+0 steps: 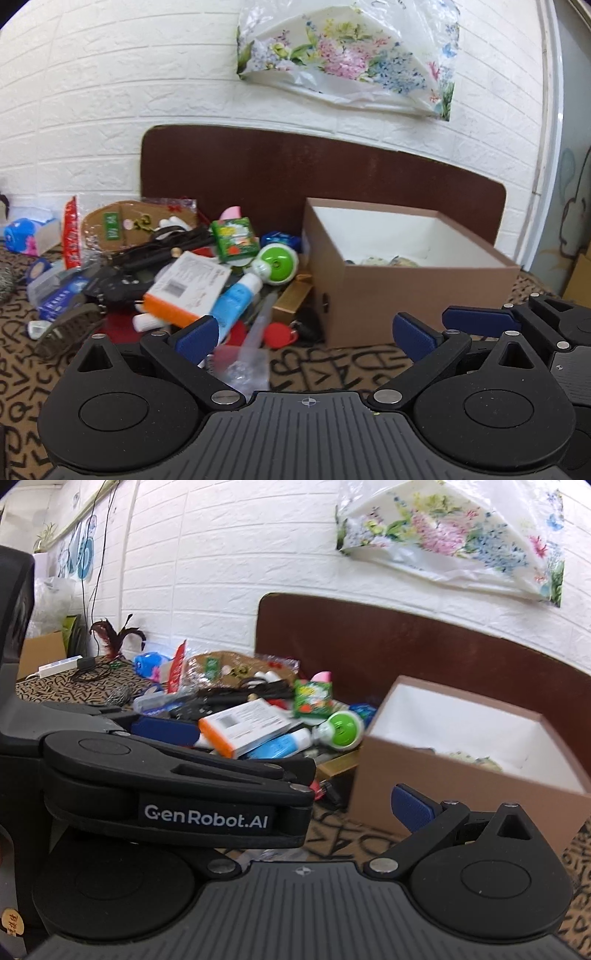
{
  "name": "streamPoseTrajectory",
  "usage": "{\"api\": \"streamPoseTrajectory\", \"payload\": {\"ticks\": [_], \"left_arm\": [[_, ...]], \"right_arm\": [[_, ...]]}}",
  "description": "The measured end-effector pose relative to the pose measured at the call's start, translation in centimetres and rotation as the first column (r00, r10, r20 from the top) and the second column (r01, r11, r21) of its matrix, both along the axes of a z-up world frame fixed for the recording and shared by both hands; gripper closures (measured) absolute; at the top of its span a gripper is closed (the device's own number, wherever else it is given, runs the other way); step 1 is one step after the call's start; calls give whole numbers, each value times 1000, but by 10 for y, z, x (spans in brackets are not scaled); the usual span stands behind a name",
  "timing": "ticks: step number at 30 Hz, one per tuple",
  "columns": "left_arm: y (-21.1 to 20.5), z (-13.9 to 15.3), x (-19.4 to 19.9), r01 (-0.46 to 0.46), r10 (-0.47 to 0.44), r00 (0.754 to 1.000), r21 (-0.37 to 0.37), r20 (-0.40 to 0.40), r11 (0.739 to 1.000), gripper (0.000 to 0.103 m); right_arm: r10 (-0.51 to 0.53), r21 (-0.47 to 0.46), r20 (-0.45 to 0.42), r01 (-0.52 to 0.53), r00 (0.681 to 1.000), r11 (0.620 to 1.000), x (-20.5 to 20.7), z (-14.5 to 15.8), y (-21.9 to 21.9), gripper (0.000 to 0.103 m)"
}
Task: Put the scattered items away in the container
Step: 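Move the left tool back to the pile toward the clear adhesive hook, then close the left tool on the clear adhesive hook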
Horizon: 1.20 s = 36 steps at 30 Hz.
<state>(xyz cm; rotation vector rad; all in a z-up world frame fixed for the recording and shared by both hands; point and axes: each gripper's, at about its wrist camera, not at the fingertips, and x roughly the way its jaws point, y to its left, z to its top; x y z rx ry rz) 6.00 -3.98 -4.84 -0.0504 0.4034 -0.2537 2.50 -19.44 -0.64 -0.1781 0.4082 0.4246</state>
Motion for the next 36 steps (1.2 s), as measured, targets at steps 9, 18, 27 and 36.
{"api": "streamPoseTrajectory", "payload": {"ticks": [9, 18, 27, 36], "left_arm": [[29, -41, -8, -1, 3, 995, 22, -102, 1000, 0], [59, -59, 14, -70, 76, 981, 38, -181, 997, 0], [70, -77, 35, -77, 89, 968, 58, -233, 995, 3], [79, -87, 47, -78, 86, 956, 39, -281, 996, 14]], "right_arm": [[55, -30, -75, -57, 996, 998, -13, -36, 30, 0], [31, -45, -112, -36, 993, 998, 8, -51, 36, 0], [-28, -60, -171, 18, 985, 998, 26, -70, 31, 5], [-38, -64, -196, 26, 980, 998, 39, -80, 30, 8]]}}
